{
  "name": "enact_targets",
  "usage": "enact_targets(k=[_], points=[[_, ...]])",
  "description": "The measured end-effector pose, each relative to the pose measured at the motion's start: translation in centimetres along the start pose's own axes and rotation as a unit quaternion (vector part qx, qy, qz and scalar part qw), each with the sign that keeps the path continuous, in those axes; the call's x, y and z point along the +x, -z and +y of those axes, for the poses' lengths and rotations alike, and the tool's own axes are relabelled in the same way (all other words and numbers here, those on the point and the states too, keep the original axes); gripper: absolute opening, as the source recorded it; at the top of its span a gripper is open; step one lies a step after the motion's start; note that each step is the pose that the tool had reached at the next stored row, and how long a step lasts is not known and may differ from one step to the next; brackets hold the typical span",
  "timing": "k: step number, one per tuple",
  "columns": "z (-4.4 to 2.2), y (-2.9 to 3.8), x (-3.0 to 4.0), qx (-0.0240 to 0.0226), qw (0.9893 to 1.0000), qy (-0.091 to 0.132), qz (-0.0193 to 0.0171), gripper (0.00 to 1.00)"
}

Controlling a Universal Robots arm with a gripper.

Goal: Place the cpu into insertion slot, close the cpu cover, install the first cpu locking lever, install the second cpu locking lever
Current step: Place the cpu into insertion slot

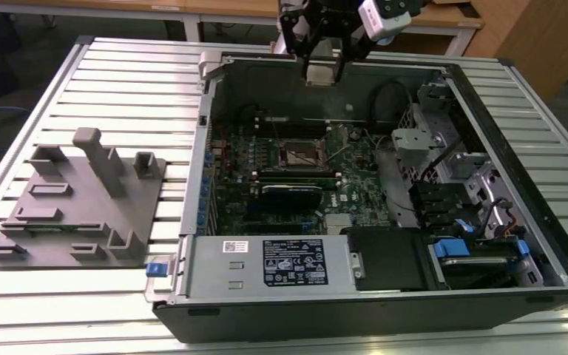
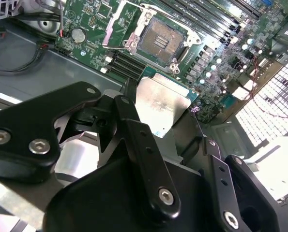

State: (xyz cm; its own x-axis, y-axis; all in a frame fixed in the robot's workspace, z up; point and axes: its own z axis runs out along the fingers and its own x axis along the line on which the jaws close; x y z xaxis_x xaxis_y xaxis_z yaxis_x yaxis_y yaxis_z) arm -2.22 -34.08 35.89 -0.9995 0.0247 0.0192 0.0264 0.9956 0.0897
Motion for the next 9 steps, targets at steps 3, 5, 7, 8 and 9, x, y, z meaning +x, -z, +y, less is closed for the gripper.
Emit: enact_targets(k=[3, 5, 7, 8, 9], points=[[-0.03, -0.31, 0.0, 0.0001, 1.0, 0.0, 0.0, 0.54], [-0.05, -0.55, 0.0, 0.0001, 1.0, 0.0, 0.0, 0.54], [-0.08, -0.84, -0.01, 0.0001, 1.0, 0.0, 0.0, 0.54], [-0.1, -0.99, 0.0, 0.0001, 1.0, 0.0, 0.0, 0.54], [-0.11, -1.14, 0.0, 0.0001, 1.0, 0.0, -0.0001, 0.54]])
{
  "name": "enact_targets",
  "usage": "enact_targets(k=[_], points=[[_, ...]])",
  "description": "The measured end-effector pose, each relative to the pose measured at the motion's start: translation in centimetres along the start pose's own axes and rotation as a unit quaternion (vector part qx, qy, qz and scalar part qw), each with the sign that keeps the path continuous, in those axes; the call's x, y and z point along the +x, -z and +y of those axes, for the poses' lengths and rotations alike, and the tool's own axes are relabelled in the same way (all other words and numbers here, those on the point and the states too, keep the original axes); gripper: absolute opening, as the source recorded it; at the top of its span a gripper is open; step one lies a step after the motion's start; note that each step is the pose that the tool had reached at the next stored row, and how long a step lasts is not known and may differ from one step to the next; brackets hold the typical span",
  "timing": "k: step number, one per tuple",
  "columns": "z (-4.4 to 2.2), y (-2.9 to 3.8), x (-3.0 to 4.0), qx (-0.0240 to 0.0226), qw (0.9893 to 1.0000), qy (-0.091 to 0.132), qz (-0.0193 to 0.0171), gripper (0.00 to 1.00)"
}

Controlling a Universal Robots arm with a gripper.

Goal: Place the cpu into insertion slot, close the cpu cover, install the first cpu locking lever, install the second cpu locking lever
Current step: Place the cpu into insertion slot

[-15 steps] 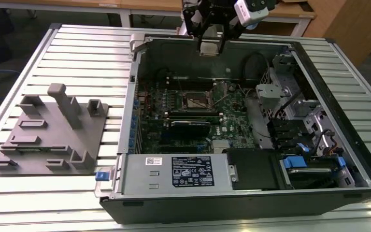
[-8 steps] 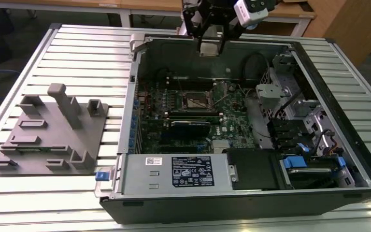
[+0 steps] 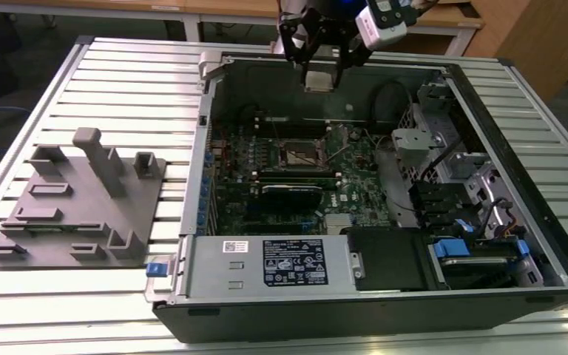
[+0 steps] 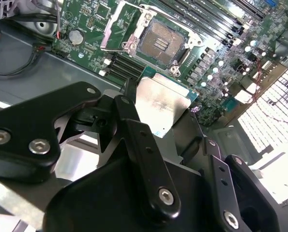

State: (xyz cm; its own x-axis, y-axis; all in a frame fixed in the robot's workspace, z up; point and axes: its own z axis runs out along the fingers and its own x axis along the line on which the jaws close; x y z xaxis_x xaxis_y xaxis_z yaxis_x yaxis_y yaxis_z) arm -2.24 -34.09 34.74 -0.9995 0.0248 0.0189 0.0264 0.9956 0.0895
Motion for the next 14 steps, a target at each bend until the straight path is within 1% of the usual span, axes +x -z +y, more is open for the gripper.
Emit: enact_targets(k=[12, 14], points=[[-0.18, -1.93, 0.14, -0.0001, 1.0, 0.0, -0.0006, 0.54], [-0.19, -2.11, 0.14, -0.0001, 1.0, 0.0, -0.0006, 0.54]])
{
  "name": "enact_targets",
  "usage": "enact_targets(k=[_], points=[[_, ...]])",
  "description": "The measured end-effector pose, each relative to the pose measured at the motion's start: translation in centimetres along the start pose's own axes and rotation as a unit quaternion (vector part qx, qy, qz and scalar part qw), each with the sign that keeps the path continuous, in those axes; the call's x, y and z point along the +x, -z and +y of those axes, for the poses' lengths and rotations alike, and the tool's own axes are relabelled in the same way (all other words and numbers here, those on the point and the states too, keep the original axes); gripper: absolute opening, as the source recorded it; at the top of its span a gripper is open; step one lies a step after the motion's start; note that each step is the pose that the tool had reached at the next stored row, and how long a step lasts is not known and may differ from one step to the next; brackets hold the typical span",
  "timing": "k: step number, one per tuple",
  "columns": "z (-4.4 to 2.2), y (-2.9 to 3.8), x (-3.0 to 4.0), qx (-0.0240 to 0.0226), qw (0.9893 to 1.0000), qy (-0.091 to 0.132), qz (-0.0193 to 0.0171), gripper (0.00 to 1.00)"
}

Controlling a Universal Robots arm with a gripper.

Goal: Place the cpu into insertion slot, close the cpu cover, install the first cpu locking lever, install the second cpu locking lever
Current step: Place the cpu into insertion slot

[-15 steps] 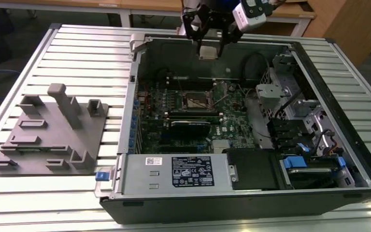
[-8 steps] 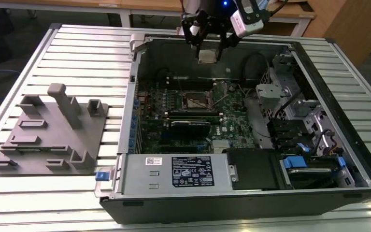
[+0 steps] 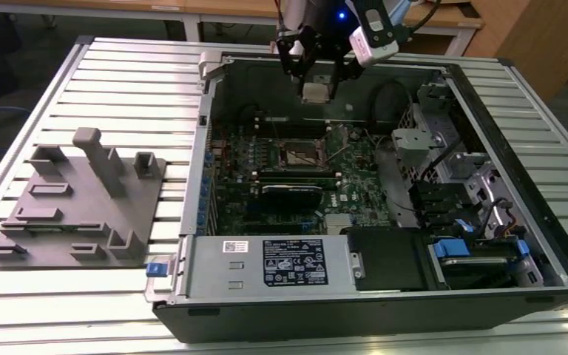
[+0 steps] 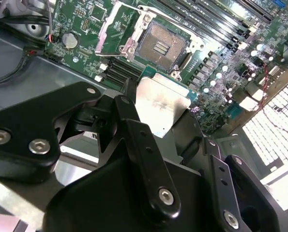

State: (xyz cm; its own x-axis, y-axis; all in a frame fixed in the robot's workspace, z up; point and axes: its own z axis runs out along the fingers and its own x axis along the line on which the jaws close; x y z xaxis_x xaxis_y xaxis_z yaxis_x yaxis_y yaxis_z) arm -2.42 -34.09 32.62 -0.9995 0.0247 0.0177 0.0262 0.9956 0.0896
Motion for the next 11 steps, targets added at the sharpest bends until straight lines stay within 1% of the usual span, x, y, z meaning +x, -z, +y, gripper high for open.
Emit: enact_targets(k=[2, 6, 11], points=[[0.0, -0.01, 0.0, 0.0002, 1.0, 0.0, 0.0001, 0.54], [-0.03, -0.34, 0.01, 0.0, 1.0, 0.0, -0.0002, 0.54], [-0.04, -0.39, 0.01, 0.0, 1.0, 0.0, -0.0002, 0.54]])
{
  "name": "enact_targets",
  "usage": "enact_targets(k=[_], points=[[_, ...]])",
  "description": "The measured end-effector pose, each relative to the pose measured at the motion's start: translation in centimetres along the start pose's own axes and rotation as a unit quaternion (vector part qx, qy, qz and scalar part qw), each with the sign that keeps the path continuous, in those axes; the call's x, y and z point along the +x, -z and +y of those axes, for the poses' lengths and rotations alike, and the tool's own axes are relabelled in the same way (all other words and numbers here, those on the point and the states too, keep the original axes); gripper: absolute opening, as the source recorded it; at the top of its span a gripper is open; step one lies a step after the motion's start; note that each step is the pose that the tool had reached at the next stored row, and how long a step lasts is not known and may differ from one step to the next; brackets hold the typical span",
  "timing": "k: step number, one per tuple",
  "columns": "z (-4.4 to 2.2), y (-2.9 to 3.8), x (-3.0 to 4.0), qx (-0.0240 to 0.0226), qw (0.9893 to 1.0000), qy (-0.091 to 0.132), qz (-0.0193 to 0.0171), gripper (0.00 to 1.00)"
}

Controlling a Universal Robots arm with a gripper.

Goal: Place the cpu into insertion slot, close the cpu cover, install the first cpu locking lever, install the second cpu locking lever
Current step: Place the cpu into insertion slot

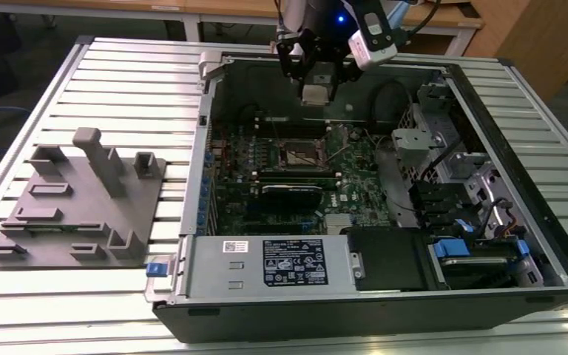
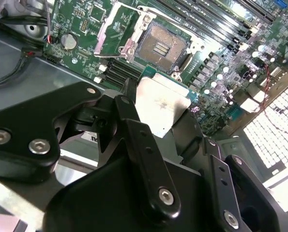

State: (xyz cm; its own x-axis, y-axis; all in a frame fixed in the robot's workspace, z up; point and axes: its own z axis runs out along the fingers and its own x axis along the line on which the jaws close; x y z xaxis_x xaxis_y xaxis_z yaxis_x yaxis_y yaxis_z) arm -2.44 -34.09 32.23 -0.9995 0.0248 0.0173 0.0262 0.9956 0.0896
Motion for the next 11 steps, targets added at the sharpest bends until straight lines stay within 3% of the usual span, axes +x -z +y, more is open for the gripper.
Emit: enact_targets(k=[11], points=[[-0.03, -0.31, -0.01, -0.0001, 1.0, 0.0, 0.0, 0.54]])
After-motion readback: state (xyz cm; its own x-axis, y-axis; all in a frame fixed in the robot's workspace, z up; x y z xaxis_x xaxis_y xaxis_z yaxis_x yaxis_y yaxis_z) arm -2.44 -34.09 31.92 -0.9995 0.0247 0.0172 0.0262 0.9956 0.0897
